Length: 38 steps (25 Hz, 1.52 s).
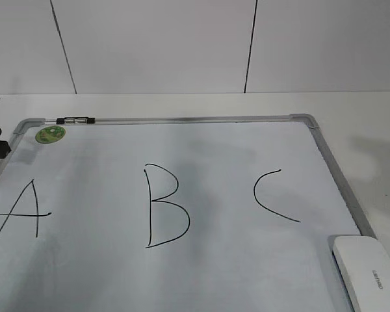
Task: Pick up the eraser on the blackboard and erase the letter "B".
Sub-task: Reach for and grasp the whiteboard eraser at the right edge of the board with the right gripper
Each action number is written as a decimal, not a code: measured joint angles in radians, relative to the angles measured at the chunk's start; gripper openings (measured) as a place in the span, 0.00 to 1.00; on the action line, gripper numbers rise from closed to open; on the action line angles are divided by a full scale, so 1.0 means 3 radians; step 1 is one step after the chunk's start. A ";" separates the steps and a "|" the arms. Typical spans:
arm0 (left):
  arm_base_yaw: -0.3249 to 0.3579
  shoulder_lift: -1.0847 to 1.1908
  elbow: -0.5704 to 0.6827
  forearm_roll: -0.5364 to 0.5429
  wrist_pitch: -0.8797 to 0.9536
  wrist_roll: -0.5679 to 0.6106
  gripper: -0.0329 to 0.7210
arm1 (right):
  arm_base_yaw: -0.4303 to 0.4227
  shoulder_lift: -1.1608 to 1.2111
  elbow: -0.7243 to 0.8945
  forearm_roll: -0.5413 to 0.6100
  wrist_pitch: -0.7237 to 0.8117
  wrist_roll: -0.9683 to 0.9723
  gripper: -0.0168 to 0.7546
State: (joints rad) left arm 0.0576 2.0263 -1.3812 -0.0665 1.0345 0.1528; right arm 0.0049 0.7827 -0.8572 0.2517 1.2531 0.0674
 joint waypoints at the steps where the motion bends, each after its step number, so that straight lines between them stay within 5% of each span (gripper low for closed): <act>1: 0.0000 0.0000 0.0000 0.0001 0.0000 0.0000 0.08 | 0.0000 0.0000 0.0000 -0.0069 0.0000 -0.0026 0.80; 6: 0.0006 0.0000 0.0000 -0.0002 0.0000 0.0000 0.08 | 0.0000 0.0071 0.0000 -0.0316 0.0000 -0.0073 0.78; 16: 0.0006 0.0000 0.0000 -0.0022 0.0006 0.0000 0.07 | 0.0049 0.0951 -0.0039 0.0098 -0.0026 -0.0091 0.78; 26: 0.0006 0.0000 0.0000 -0.0030 0.0006 0.0000 0.07 | 0.0755 0.1394 -0.0039 -0.0330 -0.0052 0.0450 0.79; 38: 0.0006 0.0000 0.0000 -0.0030 0.0006 0.0000 0.07 | 0.0779 0.1876 -0.0054 -0.0425 -0.0109 0.0637 0.79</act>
State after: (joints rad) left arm 0.0595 2.0263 -1.3812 -0.0755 1.0363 0.1528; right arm 0.2384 1.3456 -0.8735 0.1242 1.2205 0.2584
